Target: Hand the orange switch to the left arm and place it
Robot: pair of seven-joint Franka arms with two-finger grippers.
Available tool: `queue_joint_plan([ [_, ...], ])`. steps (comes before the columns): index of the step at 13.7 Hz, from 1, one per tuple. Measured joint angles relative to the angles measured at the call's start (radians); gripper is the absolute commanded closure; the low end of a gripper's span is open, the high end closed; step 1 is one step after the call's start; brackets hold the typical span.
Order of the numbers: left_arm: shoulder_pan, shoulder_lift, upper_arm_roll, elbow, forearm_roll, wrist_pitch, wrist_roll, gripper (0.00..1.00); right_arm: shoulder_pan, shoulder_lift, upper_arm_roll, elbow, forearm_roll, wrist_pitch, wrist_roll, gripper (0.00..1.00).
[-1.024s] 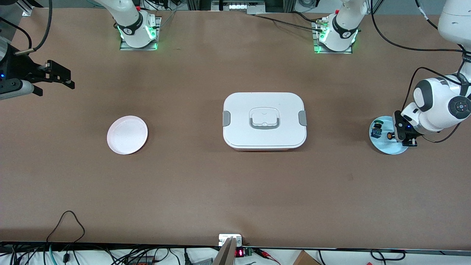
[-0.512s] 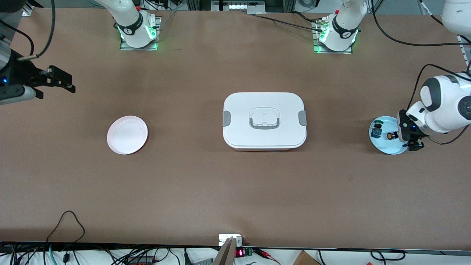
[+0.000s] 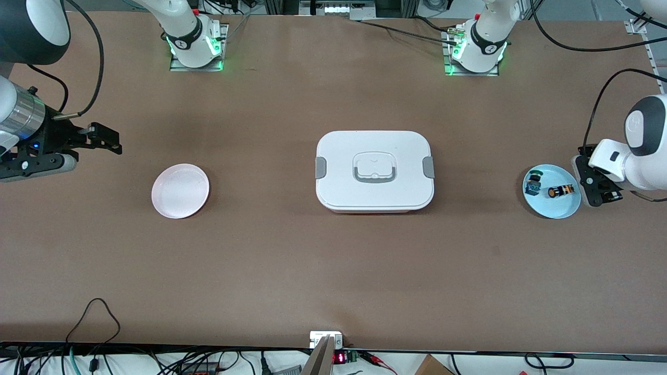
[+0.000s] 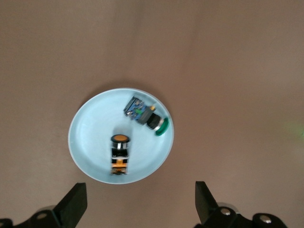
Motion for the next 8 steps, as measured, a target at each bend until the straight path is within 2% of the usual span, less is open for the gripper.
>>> queue_joint_plan([
  [4, -0.001, -0.002, -0.131, 0.16, 0.0, -0.254, -0.371, 0.0, 0.001, -0.004, 0.0, 0.005, -0.008, 0.0, 0.0, 0.0],
  [6, -0.002, -0.003, -0.182, 0.231, 0.0, -0.318, -0.568, 0.0, 0.004, -0.007, 0.001, 0.005, -0.015, 0.0, 0.0, 0.0],
  [8, -0.003, -0.004, -0.199, 0.292, 0.0, -0.361, -0.713, 0.0, 0.004, -0.007, 0.001, 0.005, -0.018, 0.0, 0.0, 0.0],
])
